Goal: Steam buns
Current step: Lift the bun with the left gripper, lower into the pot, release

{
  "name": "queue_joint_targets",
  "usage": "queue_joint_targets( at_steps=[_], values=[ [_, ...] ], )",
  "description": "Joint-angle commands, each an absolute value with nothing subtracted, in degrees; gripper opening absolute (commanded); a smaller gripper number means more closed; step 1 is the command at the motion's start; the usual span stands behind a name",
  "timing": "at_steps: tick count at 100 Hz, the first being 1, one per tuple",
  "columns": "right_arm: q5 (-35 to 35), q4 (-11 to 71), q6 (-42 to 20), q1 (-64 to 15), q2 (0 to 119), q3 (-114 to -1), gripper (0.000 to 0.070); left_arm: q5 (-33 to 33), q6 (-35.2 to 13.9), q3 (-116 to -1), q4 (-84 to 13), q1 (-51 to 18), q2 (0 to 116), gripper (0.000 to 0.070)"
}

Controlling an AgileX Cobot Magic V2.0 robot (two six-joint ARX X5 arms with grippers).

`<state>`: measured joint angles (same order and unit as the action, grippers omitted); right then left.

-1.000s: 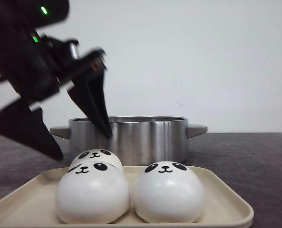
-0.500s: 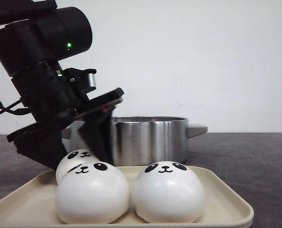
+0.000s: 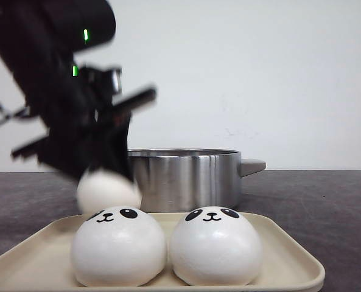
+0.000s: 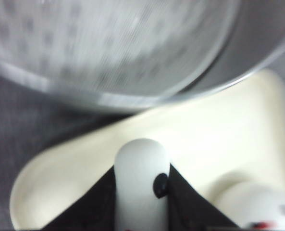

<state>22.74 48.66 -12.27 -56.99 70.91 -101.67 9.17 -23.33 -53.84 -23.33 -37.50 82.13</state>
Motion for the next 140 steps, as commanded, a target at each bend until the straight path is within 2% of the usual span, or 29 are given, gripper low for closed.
queue_joint_targets(
  at_steps=[1,11,29,45,91,95,99,112,117,121,140],
  values=[
    [23.0,48.2,-12.9,-57.7,71.6,-103.0,0.0,9.1,-20.7,-56.2,-22.7,-38.3,79.7,0.0003],
    [22.9,48.2,-12.9,-57.7,71.6,-103.0,0.0,6.7,-16.1,-59.4,-21.3,-38.4,76.6,0.0003],
    [22.9,47.9,-12.9,-57.7,71.6,-103.0,0.0,3.3,-3.4,-66.5,-17.8,-36.8,78.0,0.0003],
    [23.0,47.7,-12.4,-57.7,71.8,-103.0,0.0,2.4,3.1,-71.1,-15.8,-34.7,83.8,0.0001],
    [22.9,49.5,-11.6,-57.7,71.9,-103.0,0.0,2.5,4.3,-71.6,-4.8,-30.2,102.7,0.0006],
    [23.0,50.0,-11.6,-57.7,71.9,-103.0,0.0,2.5,4.3,-71.6,-4.2,-29.9,103.7,0.0046],
    [22.9,50.7,-11.6,-57.7,71.9,-103.0,0.0,2.5,4.3,-71.6,-3.8,-29.6,104.6,0.0118],
    [23.0,52.4,-11.6,-57.7,71.9,-103.0,0.0,2.4,3.4,-71.6,-2.9,-28.9,106.2,0.0471],
    [23.0,52.8,-11.6,-57.7,71.9,-103.0,0.0,2.4,3.4,-71.6,-2.9,-28.7,106.4,0.0567],
    [23.0,53.0,-11.6,-57.7,71.9,-103.0,0.0,2.3,3.4,-71.6,-2.8,-28.7,106.4,0.0596],
    [23.0,53.8,-10.7,-57.6,71.9,-103.0,0.0,1.5,3.4,-71.7,-2.6,-28.6,103.8,0.0596]
  ],
)
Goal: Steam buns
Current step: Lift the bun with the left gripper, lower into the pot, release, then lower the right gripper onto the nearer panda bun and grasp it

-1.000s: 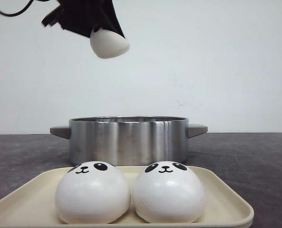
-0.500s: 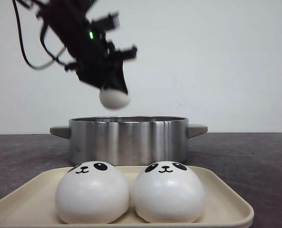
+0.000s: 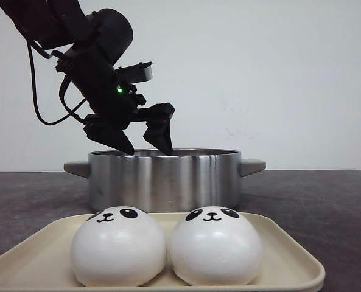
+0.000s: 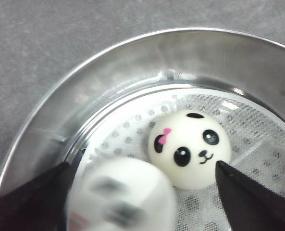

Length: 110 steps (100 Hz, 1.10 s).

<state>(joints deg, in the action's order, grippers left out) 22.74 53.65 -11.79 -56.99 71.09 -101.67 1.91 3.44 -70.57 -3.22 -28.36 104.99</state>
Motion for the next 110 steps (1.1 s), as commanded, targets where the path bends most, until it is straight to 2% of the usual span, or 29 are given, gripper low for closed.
queue_joint_targets(
  at_steps=[1,22,33,49,75,80,89,93,95,110],
  values=[
    [23.0,54.0,-10.5,-57.6,71.9,-103.0,0.0,1.4,3.4,-71.7,-2.6,-28.6,103.5,0.0596],
    [24.4,56.7,-9.7,-56.0,71.9,-100.2,0.0,1.2,1.4,-71.7,-4.8,-28.6,94.0,0.0588],
    [23.0,58.0,-11.6,-53.8,71.9,-95.4,0.0,1.2,-3.2,-71.7,-8.4,-28.6,87.3,0.0544],
    [13.6,55.6,-16.4,-51.0,71.9,-83.6,0.0,1.5,-11.2,-71.7,-16.6,-28.7,77.8,0.0544],
    [0.1,42.0,-28.7,-52.9,72.7,-64.6,0.0008,1.5,-11.2,-71.7,-27.0,-29.5,66.0,0.0545],
    [-0.5,41.0,-31.0,-53.6,72.9,-62.7,0.0089,1.5,-11.2,-71.7,-27.9,-29.5,64.3,0.0545],
    [-0.4,40.7,-33.2,-55.3,74.0,-60.8,0.0399,1.5,-11.2,-71.7,-29.3,-29.5,61.5,0.0545],
    [-0.4,40.7,-33.8,-56.0,74.7,-60.4,0.0499,1.5,-11.2,-71.7,-29.8,-29.5,60.4,0.0545],
    [-0.5,40.8,-34.2,-56.3,75.0,-60.2,0.0518,1.5,-11.2,-71.7,-30.1,-29.5,59.8,0.0545],
    [-0.5,40.9,-34.8,-57.6,78.5,-60.1,0.0512,1.5,-11.3,-71.7,-31.8,-29.5,57.0,0.0546]
  ],
)
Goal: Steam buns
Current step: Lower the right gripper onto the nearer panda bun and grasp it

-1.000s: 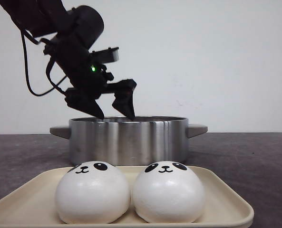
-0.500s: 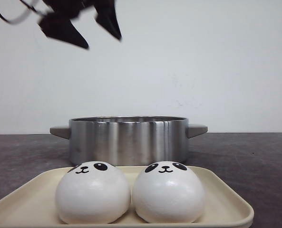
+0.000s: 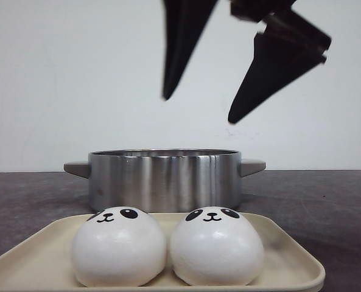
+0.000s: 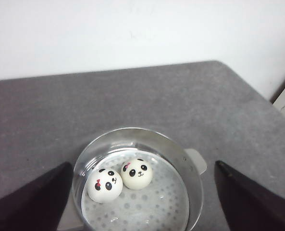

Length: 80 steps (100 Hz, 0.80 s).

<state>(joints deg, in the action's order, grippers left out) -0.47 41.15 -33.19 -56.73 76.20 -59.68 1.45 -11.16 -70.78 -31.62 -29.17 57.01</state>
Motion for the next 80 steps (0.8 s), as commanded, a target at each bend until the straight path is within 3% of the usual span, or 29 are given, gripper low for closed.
queue_joint_targets(
  at_steps=[1,30,51,54,59,68,80],
  values=[
    [-0.5,40.9,-34.9,-57.6,78.9,-60.1,0.0511,1.5,-11.3,-71.7,-31.9,-29.5,56.8,0.0546],
    [-2.2,43.3,-36.2,-57.6,89.1,-60.1,0.0508,1.5,-11.3,-71.7,-36.8,-29.5,54.3,0.0546],
    [-2.2,40.8,-36.5,-57.6,94.2,-60.1,0.0462,1.5,-11.4,-71.7,-37.7,-29.6,54.2,0.0546],
    [-2.3,40.6,-36.5,-57.6,94.8,-60.1,0.0431,1.5,-11.4,-71.7,-37.8,-29.6,54.2,0.0546],
    [-2.3,40.3,-36.5,-57.6,95.6,-60.1,0.0315,1.5,-11.4,-71.7,-37.7,-29.6,54.2,0.0546],
    [-2.4,40.0,-36.4,-57.6,96.6,-60.1,0.0004,1.5,-11.4,-71.7,-37.7,-29.6,54.2,0.0546],
    [-1.3,39.2,-35.4,-57.8,96.4,-60.2,0.0008,1.5,-11.4,-71.7,-37.7,-29.6,54.2,0.0546]
  ],
)
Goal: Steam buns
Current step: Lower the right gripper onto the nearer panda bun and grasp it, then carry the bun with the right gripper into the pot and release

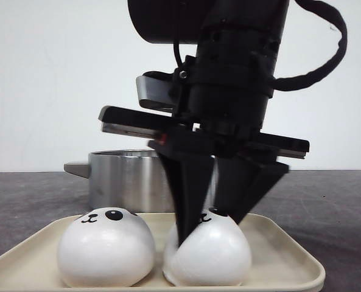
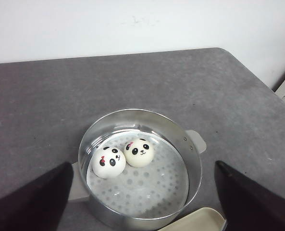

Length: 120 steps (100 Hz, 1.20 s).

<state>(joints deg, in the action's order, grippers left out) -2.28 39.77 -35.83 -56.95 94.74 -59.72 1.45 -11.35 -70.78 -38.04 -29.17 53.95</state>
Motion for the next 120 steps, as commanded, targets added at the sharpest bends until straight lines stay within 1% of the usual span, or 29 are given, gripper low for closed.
queue_joint_targets(
  at_steps=[1,12,22,32,43,51,62,71,83,93,103,111,115,117,120],
  values=[
    [-1.1,39.2,-35.4,-57.8,96.3,-60.3,0.0008,1.5,-11.4,-71.7,-37.7,-29.6,54.2,0.0546],
    [2.0,39.6,-35.0,-57.9,93.0,-62.4,0.0008,1.5,-11.4,-71.7,-37.7,-29.6,54.2,0.0546],
    [5.1,39.5,-33.1,-57.9,89.0,-67.0,0.0007,1.5,-11.4,-71.7,-37.7,-29.6,54.2,0.0546],
    [9.8,39.3,-28.9,-57.4,86.6,-73.2,0.0007,1.5,-11.4,-71.7,-37.7,-29.6,54.2,0.0546],
    [12.2,38.8,-21.7,-54.8,86.5,-79.9,0.0007,1.5,-11.4,-71.7,-37.6,-29.6,54.3,0.0546],
    [12.1,35.1,-18.7,-51.9,87.0,-81.9,0.0007,1.5,-11.4,-71.7,-37.6,-29.6,54.3,0.0546],
    [12.0,31.6,-18.6,-47.9,88.2,-81.9,0.0007,1.4,-11.2,-71.7,-37.5,-29.6,54.3,0.0546],
    [10.3,31.7,-18.6,-44.3,90.5,-81.9,0.0007,1.4,-11.2,-71.7,-37.3,-29.6,54.4,0.0546],
    [4.6,32.2,-18.6,-40.6,94.9,-81.9,0.0007,1.3,-11.2,-71.7,-37.2,-29.6,54.7,0.0546],
    [1.5,32.2,-17.6,-38.8,99.1,-81.9,0.0007,1.3,-11.2,-71.7,-37.2,-29.6,55.1,0.0546],
    [-0.2,32.2,-17.2,-38.0,103.0,-81.9,0.0007,1.3,-11.2,-71.7,-37.2,-29.6,55.5,0.0546],
    [-0.2,32.4,-17.2,-37.6,105.3,-81.9,0.0009,1.4,-11.2,-71.7,-37.3,-29.6,55.9,0.0546],
    [-0.2,32.3,-17.2,-37.6,106.4,-81.9,0.0033,1.4,-11.2,-71.7,-37.4,-29.6,56.0,0.0546],
    [-0.2,32.4,-17.2,-37.6,106.7,-81.9,0.0071,1.4,-11.2,-71.7,-37.4,-29.6,56.1,0.0546],
    [-0.2,32.4,-17.1,-37.6,107.2,-81.9,0.0151,1.4,-11.2,-71.7,-37.5,-29.6,56.2,0.0546]
  ],
)
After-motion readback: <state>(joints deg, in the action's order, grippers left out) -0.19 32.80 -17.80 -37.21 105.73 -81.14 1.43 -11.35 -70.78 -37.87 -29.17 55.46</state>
